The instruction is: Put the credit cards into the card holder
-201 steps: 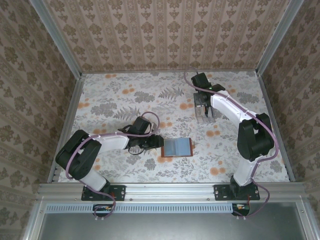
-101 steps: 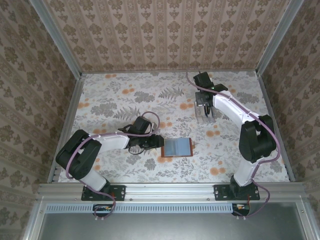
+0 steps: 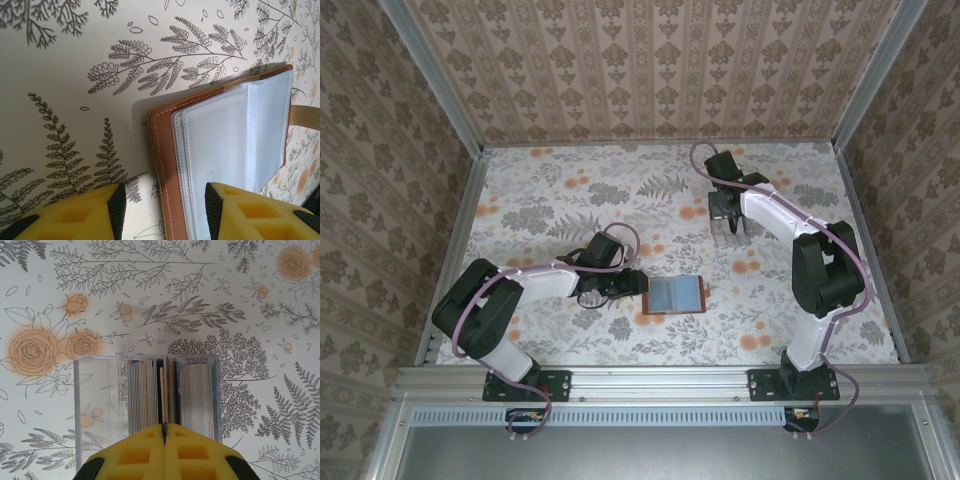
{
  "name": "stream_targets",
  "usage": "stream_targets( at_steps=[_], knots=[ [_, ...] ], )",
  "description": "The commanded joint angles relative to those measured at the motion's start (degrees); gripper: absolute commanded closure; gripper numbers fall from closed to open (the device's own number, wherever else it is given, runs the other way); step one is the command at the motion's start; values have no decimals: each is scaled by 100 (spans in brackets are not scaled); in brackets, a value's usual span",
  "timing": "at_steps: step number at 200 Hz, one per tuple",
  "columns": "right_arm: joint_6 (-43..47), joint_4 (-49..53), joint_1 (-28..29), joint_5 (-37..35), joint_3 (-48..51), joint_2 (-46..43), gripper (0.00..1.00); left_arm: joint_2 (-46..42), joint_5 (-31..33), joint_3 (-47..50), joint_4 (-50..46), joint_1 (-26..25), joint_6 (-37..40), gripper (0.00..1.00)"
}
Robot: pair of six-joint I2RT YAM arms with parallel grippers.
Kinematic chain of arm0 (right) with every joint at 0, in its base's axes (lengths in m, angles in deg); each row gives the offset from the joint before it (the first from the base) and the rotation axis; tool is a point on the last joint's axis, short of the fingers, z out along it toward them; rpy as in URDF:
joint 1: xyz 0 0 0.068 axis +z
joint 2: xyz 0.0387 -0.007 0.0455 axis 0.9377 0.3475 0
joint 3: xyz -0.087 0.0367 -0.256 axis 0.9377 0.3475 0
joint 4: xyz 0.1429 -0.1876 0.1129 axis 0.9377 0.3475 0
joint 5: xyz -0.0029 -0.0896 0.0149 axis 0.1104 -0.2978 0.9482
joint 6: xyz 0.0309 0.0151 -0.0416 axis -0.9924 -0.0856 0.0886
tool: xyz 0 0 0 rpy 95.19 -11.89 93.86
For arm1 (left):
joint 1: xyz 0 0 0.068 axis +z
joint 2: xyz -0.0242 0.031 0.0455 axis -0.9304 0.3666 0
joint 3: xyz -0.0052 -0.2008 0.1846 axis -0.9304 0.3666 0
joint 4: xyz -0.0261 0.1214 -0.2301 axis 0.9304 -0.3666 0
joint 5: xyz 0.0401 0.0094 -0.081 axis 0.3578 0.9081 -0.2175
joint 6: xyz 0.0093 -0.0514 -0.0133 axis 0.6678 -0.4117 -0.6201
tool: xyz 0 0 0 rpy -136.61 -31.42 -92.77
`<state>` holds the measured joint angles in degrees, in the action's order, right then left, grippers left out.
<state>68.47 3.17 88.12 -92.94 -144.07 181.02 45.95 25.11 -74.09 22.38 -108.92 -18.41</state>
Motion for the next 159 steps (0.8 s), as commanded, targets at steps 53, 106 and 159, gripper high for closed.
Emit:
stream_targets(
  at_steps=[53, 106, 159],
  knots=[
    [-264, 145, -12, 205, -66, 47, 71, -65, 93, 32, -1, -31, -126, 52],
    [-185, 53, -15, 108, 116, -276, 59, -22, 151, -63, -101, -71, -117, 52],
    [-187, -75, -28, 430, 144, -134, 64, 5, 173, -144, -216, -122, -73, 52]
  ],
)
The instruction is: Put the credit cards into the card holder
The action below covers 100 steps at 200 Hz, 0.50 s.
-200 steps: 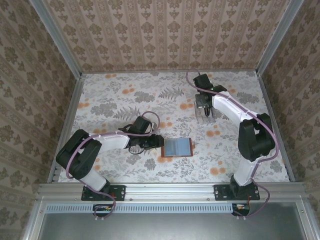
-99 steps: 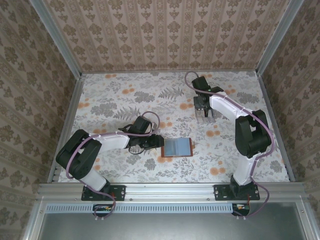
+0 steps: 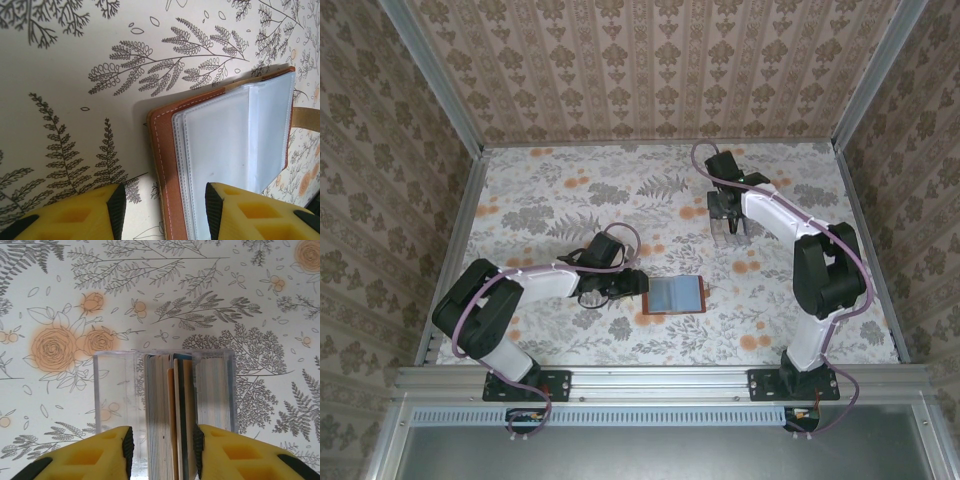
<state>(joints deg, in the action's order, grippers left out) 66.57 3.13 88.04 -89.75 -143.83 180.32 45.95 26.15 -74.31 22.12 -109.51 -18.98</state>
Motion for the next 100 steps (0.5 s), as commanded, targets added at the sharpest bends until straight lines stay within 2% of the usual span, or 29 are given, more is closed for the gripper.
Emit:
stream_targets(
  at_steps=[1, 29, 66, 100],
  knots=[
    [0, -71, -19, 97, 119, -58, 64, 5, 72, -123, -196, -64, -14, 52],
    [34, 60, -36, -139, 58, 18, 69, -43, 86, -31, -112, -73, -78, 52],
    [46, 112, -52, -228, 48, 25, 85, -10, 68, -57, -123, -78, -60, 52],
    [76, 155, -51, -454, 47, 68, 84, 14, 79, -114, -208, -80, 19, 52]
  ],
)
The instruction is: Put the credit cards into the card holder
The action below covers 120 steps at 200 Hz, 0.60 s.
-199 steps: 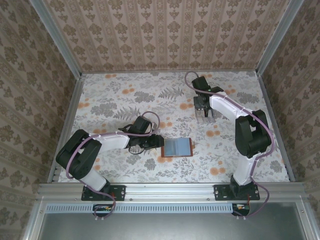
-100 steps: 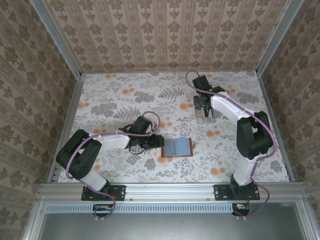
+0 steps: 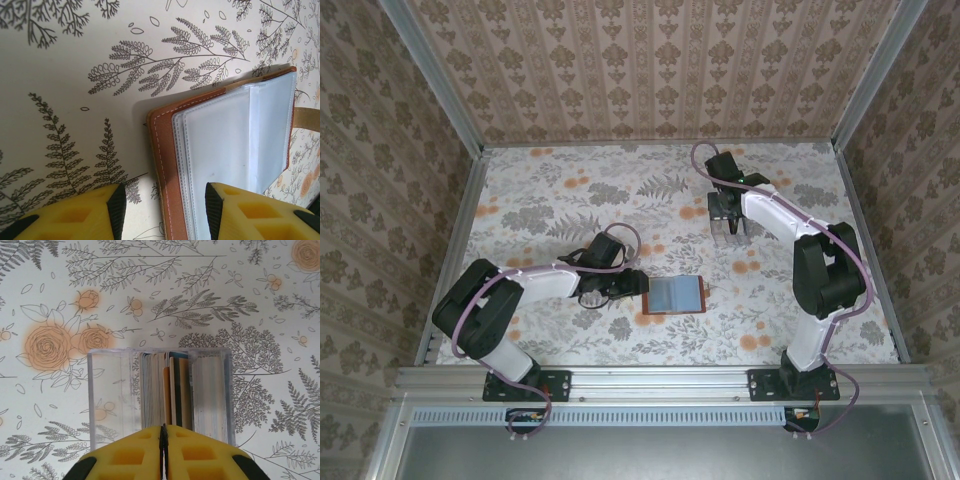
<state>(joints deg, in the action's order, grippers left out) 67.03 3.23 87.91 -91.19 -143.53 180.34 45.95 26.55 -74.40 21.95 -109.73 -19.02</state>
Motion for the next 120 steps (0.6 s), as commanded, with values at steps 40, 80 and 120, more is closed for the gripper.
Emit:
stream_targets(
  at_steps=[40, 80, 120],
  knots=[
    [50, 243, -39, -324, -76, 232, 79, 7, 46, -83, -157, -60, -1, 52],
    [52, 334, -28, -377, -185, 388, 84, -35, 62, -41, -133, -61, -11, 52],
    [93, 457, 3, -637, -255, 413, 87, -21, 47, -53, -154, -63, 14, 52]
  ],
)
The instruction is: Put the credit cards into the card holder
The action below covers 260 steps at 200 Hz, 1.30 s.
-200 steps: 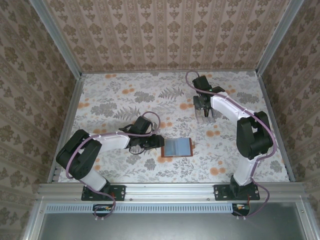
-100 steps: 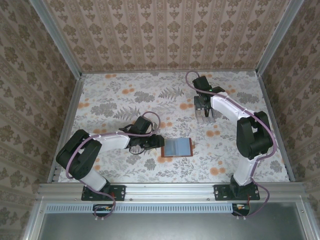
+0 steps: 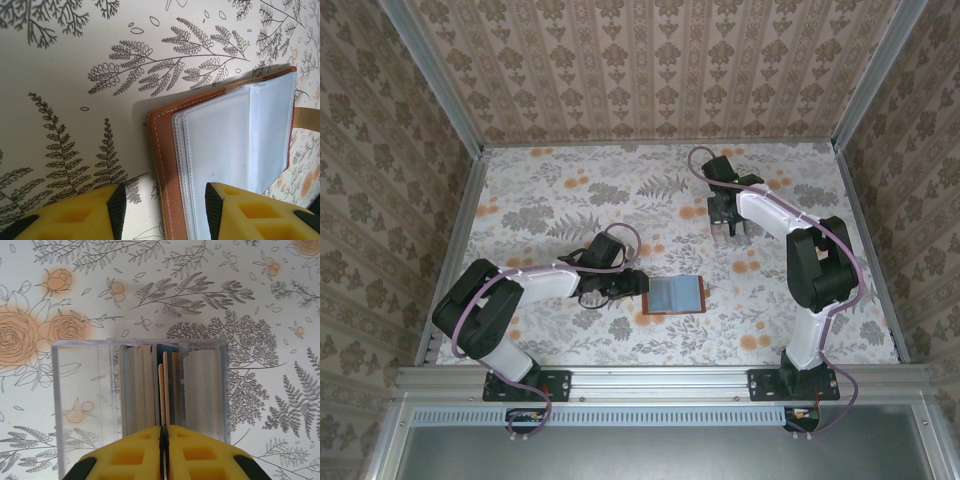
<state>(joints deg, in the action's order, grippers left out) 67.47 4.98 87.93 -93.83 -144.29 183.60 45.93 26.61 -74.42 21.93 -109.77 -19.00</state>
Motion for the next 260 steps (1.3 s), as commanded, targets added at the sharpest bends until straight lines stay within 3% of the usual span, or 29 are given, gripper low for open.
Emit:
stream_targets(
  at_steps=[1, 137, 184, 241, 260],
  knots=[
    [48, 281, 1, -380, -178, 87, 87, -19, 40, -55, -158, -57, 23, 52],
    [102, 434, 16, -662, -233, 64, 83, 46, -4, -119, -137, -65, 40, 52],
    [13, 439, -29, -293, -234, 33, 75, 28, 3, -76, -112, -65, -1, 52],
    [-100, 340, -217, 357, -131, -41, 74, 63, 6, -121, -129, -73, 2, 52],
    [-27, 260, -211, 623, -113, -119, 69, 35, 13, -87, -81, -73, -35, 52]
  ],
)
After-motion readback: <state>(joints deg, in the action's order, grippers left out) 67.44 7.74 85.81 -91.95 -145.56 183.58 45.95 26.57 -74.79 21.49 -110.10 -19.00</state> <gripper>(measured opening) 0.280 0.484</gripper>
